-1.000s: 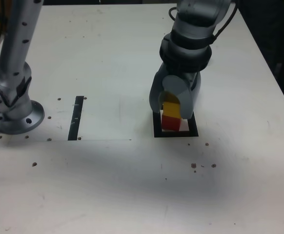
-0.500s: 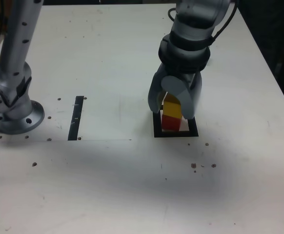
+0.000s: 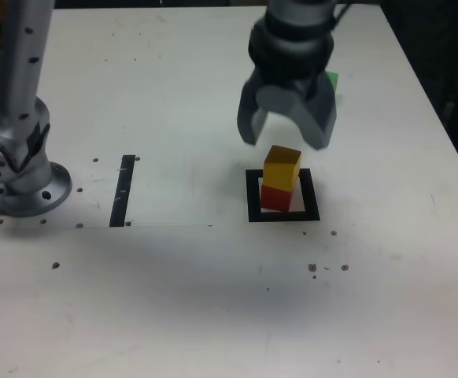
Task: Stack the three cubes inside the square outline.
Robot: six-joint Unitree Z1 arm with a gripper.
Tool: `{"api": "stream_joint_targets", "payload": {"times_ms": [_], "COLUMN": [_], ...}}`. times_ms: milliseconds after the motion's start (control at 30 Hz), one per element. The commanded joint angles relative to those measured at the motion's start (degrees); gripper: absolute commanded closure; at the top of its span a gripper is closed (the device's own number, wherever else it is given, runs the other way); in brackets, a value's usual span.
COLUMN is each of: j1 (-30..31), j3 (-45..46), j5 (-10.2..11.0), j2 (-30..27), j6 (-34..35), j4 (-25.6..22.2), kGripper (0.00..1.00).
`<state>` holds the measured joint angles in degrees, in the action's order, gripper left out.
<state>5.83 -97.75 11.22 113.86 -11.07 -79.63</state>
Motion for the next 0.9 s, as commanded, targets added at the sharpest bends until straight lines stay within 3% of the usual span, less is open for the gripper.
{"api": "stream_joint_targets", "payload": {"times_ms": [0, 167, 333, 500, 867], "j1": [-2.95, -12.56, -18.76, -21.81, -25.24], "j3": [-0.37, -2.48, -8.10, -14.18, -20.23], "j5": [0.52, 2.12, 3.59, 4.46, 4.51], "j2": [-0.87, -0.40, 4.37, 10.08, 18.61], "j6": [-2.37, -11.78, -20.14, -25.41, -29.33], "j4": [-0.42, -0.10, 0.04, -0.06, 0.37], "kGripper": [0.01, 0.01, 0.01, 0.02, 0.06]}}
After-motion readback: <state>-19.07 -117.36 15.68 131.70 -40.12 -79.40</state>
